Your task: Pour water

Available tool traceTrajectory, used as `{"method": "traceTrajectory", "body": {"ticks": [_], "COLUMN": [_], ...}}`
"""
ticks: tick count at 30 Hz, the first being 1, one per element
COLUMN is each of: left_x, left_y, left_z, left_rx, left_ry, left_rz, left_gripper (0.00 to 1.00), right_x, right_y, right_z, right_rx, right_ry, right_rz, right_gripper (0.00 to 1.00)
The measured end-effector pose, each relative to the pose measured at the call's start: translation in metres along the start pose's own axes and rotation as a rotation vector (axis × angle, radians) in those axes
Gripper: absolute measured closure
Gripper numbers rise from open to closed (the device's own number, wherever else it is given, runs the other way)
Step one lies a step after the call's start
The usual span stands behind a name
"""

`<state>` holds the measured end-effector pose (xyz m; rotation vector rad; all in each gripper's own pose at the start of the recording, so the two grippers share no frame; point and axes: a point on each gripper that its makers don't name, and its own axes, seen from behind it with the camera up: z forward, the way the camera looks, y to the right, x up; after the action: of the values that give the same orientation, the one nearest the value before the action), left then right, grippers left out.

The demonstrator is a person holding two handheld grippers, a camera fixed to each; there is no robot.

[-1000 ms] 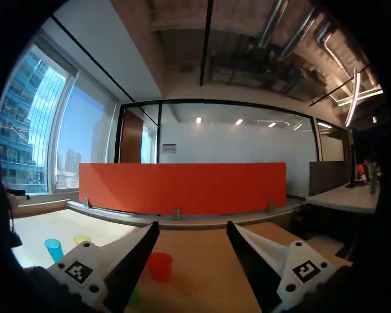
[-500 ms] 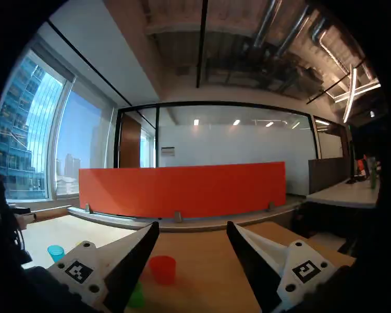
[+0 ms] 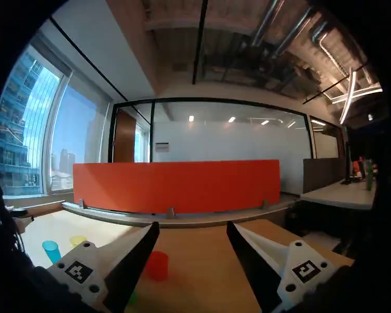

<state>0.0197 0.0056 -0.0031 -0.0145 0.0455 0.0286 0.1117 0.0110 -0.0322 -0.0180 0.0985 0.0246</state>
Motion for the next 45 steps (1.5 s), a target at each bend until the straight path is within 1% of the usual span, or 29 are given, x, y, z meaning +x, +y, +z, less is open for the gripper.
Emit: {"method": "traceTrajectory", "body": {"ticks": [5, 14, 20, 33, 45], "left_x": [-0.006, -0.012, -0.016, -0.025, -0.028], "left_y": [-0.002, -0.001, -0.001, 0.001, 0.001], "left_z": [0.001, 0.003, 0.004, 0.006, 0.008], "left_rx": [0.000, 0.003, -0.001, -0.008, -0.012], "left_ry": [-0.002, -0.005, -0.008, -0.017, -0.029], "left_rz": [-0.008, 0.004, -0.006, -0.015, -0.014], "left_gripper": [0.14, 0.14, 0.15, 0.14, 0.14], "right_x": [-0.001, -0.003, -0.004, 0.003, 0.008], "right_y": [-0.003, -0.007, -0.007, -0.012, -0.010], "right_z": [0.002, 0.004, 0.004, 0.001, -0.003], "right_rx": [0.004, 0.011, 0.010, 0.017, 0.012], "right_ry": [-0.001, -0.012, -0.013, -0.006, 0.003], "right_rz": [-0.002, -0.021, -0.019, -0.025, -0.028], "right_gripper": [0.00, 0.00, 0.00, 0.00, 0.00]}}
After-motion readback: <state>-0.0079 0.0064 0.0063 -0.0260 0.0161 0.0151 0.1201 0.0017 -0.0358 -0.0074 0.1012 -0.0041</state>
